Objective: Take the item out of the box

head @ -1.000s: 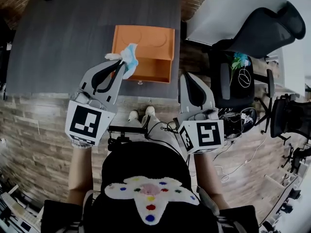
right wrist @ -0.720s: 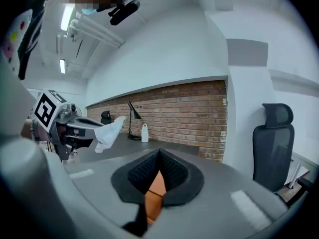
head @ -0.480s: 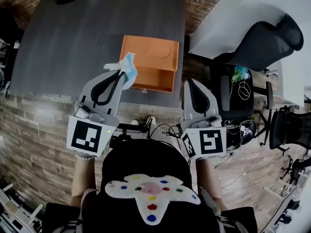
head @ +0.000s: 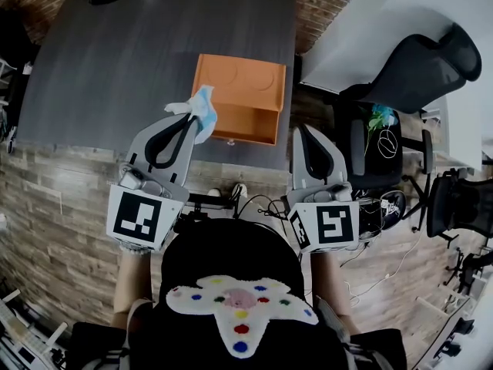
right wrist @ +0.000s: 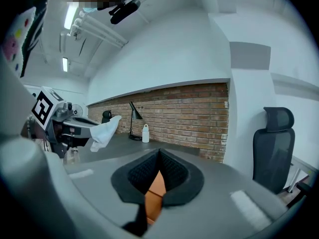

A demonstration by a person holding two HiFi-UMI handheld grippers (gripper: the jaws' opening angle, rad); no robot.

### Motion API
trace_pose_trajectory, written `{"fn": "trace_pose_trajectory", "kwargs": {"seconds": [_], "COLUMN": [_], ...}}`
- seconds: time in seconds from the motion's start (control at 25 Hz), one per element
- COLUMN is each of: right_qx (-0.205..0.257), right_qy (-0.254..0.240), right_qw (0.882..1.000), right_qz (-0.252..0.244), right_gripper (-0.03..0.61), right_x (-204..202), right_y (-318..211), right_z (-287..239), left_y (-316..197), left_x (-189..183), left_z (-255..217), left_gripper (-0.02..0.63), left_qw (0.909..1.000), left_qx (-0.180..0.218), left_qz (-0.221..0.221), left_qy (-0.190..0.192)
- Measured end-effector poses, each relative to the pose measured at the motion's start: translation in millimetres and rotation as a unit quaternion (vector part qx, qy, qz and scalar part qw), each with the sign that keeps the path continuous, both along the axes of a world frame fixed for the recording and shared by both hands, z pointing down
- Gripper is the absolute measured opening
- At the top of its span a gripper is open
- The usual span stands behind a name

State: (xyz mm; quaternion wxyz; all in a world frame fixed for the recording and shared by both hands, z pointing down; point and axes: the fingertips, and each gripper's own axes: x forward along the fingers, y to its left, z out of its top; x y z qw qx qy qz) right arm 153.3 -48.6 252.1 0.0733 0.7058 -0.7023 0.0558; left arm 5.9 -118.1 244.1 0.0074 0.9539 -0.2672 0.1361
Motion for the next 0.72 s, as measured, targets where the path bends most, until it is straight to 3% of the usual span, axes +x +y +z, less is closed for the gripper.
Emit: {"fn": "trace_pose_trajectory", "kwargs": {"seconds": [0.72], "right_qx": [-0.012], "right_qy": [0.017], "right_qw": [1.0], "right_qz": [-0.012], "right_gripper": [0.009], "right_x": [-9.6], "right_y": [-3.2], "right_z": [3.8], "left_y": [0.3], "left_x": [1.1], "left_z": [3.3], "left_gripper": [0.012], "left_qw": [0.9999], "left_qx": [-0.002], "left_qz": [0.01], "left_qy": [-0.008]}}
